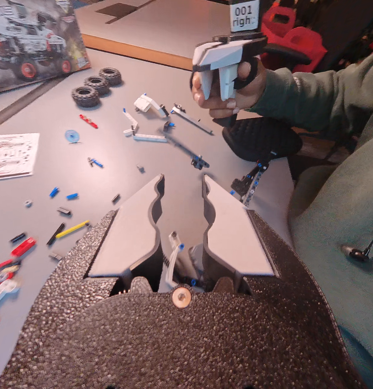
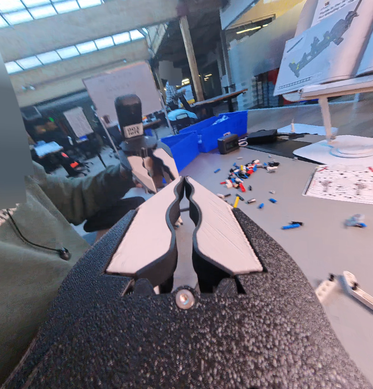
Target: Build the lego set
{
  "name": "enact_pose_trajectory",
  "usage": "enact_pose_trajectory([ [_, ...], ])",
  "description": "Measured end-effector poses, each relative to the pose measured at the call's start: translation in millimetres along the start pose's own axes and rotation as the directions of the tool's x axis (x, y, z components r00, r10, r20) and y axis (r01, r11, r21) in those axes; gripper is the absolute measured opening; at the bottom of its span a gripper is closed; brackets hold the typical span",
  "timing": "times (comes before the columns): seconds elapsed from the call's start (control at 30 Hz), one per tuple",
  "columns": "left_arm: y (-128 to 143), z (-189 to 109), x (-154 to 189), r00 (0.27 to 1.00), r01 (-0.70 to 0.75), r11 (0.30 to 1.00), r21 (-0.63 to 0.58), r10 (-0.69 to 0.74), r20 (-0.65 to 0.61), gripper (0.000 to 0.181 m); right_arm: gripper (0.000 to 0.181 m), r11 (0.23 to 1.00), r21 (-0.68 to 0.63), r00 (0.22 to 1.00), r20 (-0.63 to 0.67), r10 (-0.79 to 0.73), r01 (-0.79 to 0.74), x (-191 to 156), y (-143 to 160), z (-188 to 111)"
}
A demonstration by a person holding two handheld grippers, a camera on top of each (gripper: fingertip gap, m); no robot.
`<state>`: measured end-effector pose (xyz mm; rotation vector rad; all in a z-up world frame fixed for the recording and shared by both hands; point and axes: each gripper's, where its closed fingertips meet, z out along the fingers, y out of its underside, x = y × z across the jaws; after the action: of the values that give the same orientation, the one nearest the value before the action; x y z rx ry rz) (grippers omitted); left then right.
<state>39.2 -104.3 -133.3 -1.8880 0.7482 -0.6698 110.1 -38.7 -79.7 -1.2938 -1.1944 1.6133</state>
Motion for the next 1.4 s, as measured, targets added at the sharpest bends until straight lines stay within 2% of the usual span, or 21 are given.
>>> enact_pose_trajectory([
  [0.07,-1.3,24.8,7.7,0.995,0.047,0.998,-0.038,-0.05,-0.082,0.037,0.0,0.997,-0.021,0.997,0.01,0.076,-0.075,0.9,-2.8,18.3],
  [0.1,2.1,35.4,5.6,0.995,0.041,0.996,-0.078,-0.049,-0.091,0.037,0.0,0.997,-0.052,0.998,0.004,0.061,-0.061,2.5,-0.2,26.1],
  [0.17,5.2,44.5,-11.1,1.0,0.005,0.993,-0.114,-0.008,-0.026,0.031,0.0,0.988,-0.149,0.997,-0.062,-0.039,0.029,13.3,10.3,32.8],
  [0.23,2.9,41.5,-13.3,0.999,0.034,0.994,-0.101,-0.037,-0.033,0.03,0.0,0.948,-0.309,0.983,-0.133,-0.126,0.08,25.2,31.4,27.0],
  [0.27,4.7,38.1,-15.3,0.999,0.038,0.995,-0.095,-0.04,-0.022,0.03,0.003,0.915,-0.392,0.973,-0.158,-0.169,0.095,29.3,44.8,21.1],
  [0.37,19.2,29.5,-25.7,0.998,0.033,0.994,-0.104,-0.029,0.047,0.03,0.032,0.781,-0.616,0.969,-0.121,-0.215,0.096,20.8,95.8,3.9],
  [0.5,29.0,26.1,-32.9,0.995,0.065,0.995,-0.079,-0.058,0.081,0.029,0.056,0.602,-0.799,0.983,-0.092,-0.157,0.022,10.5,152.4,-12.4],
  [0.6,30.4,25.0,-35.3,0.994,0.057,0.995,-0.079,-0.05,0.095,0.029,0.054,0.533,-0.846,0.987,-0.064,-0.149,0.026,1.3,170.3,-8.6],
  [0.67,30.4,23.4,-36.6,0.994,0.042,0.996,-0.075,-0.034,0.104,0.029,0.026,0.507,-0.86,0.967,-0.079,-0.244,0.057,13.2,169.1,-7.4],
  [0.73,30.2,19.7,-39.0,0.993,0.035,0.997,-0.063,-0.027,0.115,0.029,0.013,0.52,-0.85,0.962,-0.072,-0.263,0.079,17.7,165.0,-5.5],
  [0.9,26.7,13.5,-43.6,0.991,0.092,0.996,0.011,-0.093,0.093,0.029,0.011,0.635,-0.751,0.943,-0.049,-0.33,0.183,26.2,135.0,6.6],
  [1.0,27.2,13.9,-46.4,0.992,0.036,0.999,-0.004,-0.035,0.125,0.038,0.011,0.716,-0.633,0.937,0.044,-0.346,0.294,13.7,108.4,19.3],
  [1.07,24.6,12.6,-46.1,0.992,0.079,0.996,0.028,-0.082,0.101,0.04,0.011,0.787,-0.506,0.932,0.112,-0.344,0.351,-1.5,84.8,28.6],
  [1.17,4.6,5.7,-34.5,0.976,0.217,0.964,0.156,-0.209,-0.068,0.042,0.011,0.899,-0.319,0.945,0.234,-0.23,0.298,-33.2,54.5,41.1],
  [1.23,-20.2,-2.9,-12.3,0.945,0.273,0.928,0.255,-0.21,-0.249,0.039,0.011,0.953,-0.212,0.934,0.33,-0.14,0.217,-52.9,38.4,48.9],
  [1.3,-39.7,-10.9,8.7,0.902,0.318,0.894,0.317,-0.182,-0.391,0.035,0.011,0.981,-0.16,0.913,0.406,-0.037,0.111,-62.9,28.6,55.9],
  [1.4,-55.0,-20.3,31.6,0.858,0.336,0.867,0.367,-0.121,-0.499,0.027,0.011,0.988,-0.154,0.875,0.478,0.079,-0.005,-67.3,25.8,62.5],
])
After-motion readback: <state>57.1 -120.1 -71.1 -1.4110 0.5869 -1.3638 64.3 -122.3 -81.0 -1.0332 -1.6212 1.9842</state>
